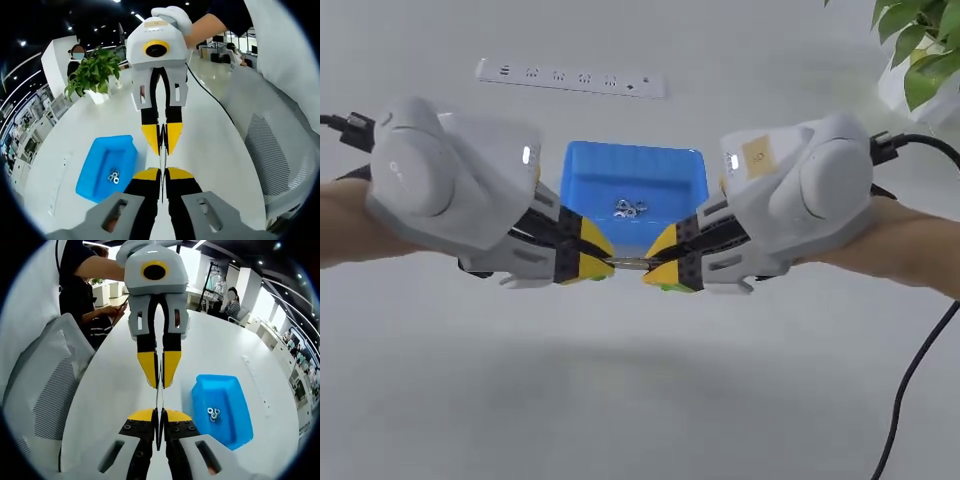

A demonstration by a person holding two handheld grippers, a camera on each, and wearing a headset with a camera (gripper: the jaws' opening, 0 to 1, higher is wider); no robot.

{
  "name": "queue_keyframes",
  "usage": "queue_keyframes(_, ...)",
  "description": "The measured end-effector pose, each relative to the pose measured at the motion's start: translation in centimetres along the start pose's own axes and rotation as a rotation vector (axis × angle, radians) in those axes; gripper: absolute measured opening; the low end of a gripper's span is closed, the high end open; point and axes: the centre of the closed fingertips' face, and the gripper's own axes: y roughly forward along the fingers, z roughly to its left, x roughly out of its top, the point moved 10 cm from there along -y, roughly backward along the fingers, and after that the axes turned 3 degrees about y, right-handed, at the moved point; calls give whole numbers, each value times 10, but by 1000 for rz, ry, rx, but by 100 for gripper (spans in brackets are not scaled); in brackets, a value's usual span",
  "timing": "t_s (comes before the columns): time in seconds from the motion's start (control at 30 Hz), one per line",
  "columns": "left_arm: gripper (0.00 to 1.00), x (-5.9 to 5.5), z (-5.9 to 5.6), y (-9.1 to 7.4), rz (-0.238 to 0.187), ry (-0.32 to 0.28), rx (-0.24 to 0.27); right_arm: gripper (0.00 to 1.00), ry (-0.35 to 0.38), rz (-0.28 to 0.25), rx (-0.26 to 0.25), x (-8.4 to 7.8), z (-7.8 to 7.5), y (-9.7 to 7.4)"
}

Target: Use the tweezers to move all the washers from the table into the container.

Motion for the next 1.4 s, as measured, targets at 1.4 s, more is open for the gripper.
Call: queue_keyframes(1.4, 9, -54, 13, 62, 137, -114, -94, 14, 136, 154, -7, -45, -20, 54)
